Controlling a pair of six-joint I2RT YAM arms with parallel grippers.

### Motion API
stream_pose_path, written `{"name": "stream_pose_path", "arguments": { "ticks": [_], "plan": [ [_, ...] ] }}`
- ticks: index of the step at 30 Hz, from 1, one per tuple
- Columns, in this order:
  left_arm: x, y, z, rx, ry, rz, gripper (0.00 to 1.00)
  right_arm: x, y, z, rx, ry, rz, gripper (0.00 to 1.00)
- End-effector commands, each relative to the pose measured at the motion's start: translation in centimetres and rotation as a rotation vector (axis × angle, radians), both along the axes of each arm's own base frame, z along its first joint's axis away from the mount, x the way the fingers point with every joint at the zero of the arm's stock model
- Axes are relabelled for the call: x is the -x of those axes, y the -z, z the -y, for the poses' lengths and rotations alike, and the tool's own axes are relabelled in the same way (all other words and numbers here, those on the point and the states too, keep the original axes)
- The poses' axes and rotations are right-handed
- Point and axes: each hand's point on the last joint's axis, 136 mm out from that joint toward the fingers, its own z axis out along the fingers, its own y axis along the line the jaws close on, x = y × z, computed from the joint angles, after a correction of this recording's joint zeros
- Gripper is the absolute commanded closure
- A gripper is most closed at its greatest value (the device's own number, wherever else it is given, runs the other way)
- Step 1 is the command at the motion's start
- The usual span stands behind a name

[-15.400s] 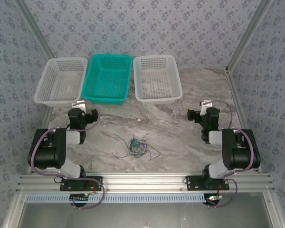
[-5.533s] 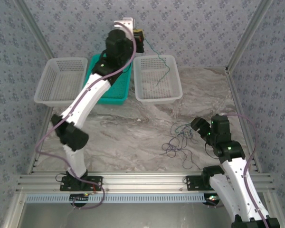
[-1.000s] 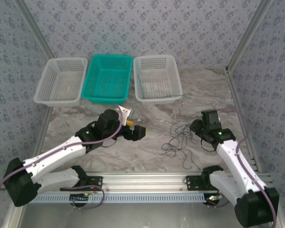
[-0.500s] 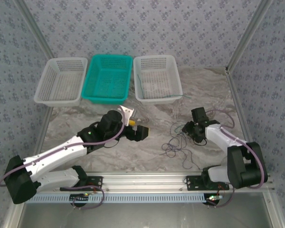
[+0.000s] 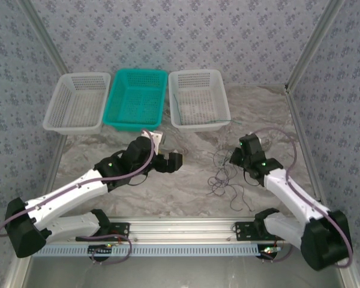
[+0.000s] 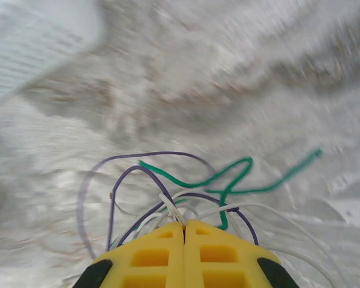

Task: Untangle the cables

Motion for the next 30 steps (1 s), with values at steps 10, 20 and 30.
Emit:
{"name": "stream_pose_path", "arguments": {
  "ticks": [10,20,30],
  "plan": [
    [-0.7,-4.2,-0.4,0.041,-0.014,0.007,0.01,2.8,-11.1,-11.5,0.251,-0.798,0.56,1.0],
    [-1.9,-1.5,-2.7,0.098,-0.098,-0.214,0.01,6.9,-8.5,-17.9,0.51,-1.285,0.739,1.0],
    [-3.6,1.4,-1.0,0.198,-0.077,-0.317,0.13,8.4,-7.1,-20.7,0.516,-1.455,0.77,1.0]
  ]
}}
